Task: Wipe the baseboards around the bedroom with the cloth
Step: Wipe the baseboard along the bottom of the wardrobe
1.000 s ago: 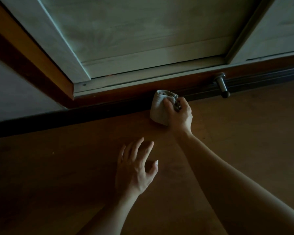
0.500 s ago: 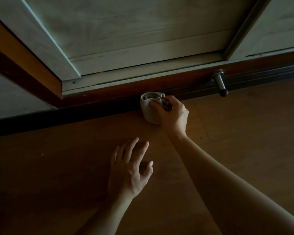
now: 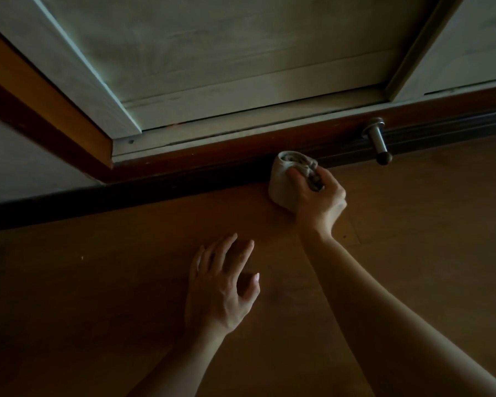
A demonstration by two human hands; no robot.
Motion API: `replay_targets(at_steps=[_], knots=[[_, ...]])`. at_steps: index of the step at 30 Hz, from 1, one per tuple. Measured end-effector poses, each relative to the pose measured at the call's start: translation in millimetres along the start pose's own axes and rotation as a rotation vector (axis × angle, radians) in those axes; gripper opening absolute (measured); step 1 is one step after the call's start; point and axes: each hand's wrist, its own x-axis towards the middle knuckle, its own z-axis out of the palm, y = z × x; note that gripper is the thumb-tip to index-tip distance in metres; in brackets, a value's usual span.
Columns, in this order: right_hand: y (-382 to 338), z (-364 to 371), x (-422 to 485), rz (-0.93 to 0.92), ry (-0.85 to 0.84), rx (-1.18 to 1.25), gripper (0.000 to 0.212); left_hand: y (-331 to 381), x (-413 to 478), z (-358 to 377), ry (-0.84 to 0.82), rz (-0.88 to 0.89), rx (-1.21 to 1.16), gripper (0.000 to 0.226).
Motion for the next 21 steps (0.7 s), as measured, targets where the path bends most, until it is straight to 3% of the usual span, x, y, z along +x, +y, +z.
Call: replay_targets(at_steps=[8, 13, 21], knots=[[-9, 8, -5, -0.067, -0.117, -0.084, 0.033, 1, 0, 1, 0.002, -0.011, -0.006, 0.058], [-1, -7, 7, -0.001, 0.011, -0.044, 0.029, 0, 1, 1, -0.005, -0.007, -0.001, 0.058], [0, -7, 8, -0.042, -0.156, -0.074, 0.024, 1, 0, -2, -0.003, 0.002, 0.008, 0.058]])
